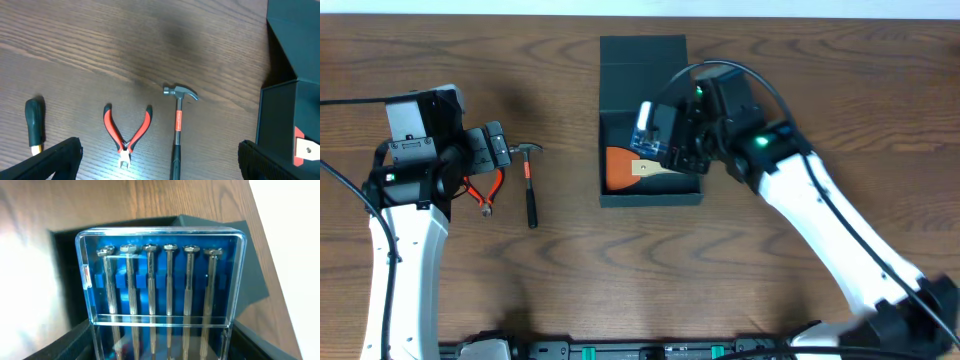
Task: Pack container
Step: 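Carry the screwdriver case into the box and release it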
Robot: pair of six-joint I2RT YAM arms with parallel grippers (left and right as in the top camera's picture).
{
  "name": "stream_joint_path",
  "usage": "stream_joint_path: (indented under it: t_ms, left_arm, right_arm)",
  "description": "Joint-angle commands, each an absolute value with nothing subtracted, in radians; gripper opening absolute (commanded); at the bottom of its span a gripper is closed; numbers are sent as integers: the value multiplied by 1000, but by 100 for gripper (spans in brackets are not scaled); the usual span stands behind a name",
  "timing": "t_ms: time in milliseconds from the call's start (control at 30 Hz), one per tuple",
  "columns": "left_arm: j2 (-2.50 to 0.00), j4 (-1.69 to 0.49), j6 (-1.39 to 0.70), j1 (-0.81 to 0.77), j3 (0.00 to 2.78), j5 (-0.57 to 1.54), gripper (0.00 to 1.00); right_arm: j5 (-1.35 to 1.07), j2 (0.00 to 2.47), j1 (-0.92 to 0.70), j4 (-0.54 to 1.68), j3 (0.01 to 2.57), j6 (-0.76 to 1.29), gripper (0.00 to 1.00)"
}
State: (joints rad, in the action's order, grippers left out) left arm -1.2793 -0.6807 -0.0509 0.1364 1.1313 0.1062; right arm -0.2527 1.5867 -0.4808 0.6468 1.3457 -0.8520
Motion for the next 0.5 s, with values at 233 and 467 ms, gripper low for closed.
stream_joint_path:
  t_ms: [233,467]
  left_arm:
    - [-1281,-681,-41,141,1156,120,98]
    - [-1282,-681,-41,141,1156,120,98]
  right_arm:
    - [-278,1839,-483,441,1360,-978,1]
    - [-278,1950,-474,412,1360,-977,1]
